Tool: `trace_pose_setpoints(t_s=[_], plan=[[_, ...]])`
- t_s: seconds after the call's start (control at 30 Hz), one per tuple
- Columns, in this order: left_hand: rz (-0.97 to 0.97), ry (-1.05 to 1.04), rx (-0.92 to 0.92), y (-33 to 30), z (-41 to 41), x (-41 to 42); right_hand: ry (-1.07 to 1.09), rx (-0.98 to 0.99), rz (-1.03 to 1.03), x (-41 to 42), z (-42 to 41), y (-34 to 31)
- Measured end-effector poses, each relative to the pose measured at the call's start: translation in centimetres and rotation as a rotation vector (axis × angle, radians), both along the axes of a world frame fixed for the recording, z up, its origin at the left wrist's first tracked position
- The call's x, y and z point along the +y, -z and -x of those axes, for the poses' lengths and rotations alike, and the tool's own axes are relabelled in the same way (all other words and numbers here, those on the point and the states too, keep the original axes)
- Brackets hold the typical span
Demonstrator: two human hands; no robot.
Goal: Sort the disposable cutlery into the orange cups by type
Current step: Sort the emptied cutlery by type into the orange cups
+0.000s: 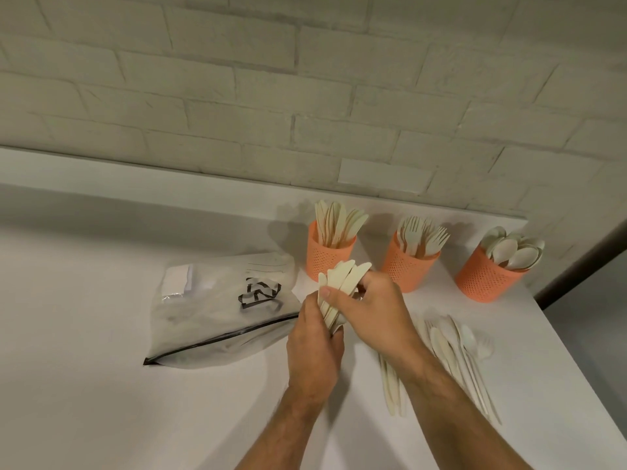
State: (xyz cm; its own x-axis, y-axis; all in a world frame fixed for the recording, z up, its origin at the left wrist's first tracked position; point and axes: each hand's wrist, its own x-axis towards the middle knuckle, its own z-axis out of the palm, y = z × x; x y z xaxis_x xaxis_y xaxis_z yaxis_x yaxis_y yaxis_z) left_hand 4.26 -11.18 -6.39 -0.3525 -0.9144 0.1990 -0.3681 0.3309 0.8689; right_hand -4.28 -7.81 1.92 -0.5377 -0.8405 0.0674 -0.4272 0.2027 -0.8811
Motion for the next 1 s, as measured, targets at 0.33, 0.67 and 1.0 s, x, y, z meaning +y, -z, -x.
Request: trace_pose_setpoints(t_s=[0.33, 0.67, 1.0], plan=[[-0.156, 0.022, 0.178, 1.0, -0.4, -1.0, 0.026, -0.166, 0.104, 0.2, 1.2, -2.4], [-0.185, 0.021, 0.379, 0.4, -0.5, -1.5, 0.111, -0.427, 0.428, -0.4, 4.8, -9.4], [-0.226, -0.054, 0.375, 3.7, -1.0, -0.9, 0.202, -0.165, 0.352, -8.6, 9.2, -6.3]])
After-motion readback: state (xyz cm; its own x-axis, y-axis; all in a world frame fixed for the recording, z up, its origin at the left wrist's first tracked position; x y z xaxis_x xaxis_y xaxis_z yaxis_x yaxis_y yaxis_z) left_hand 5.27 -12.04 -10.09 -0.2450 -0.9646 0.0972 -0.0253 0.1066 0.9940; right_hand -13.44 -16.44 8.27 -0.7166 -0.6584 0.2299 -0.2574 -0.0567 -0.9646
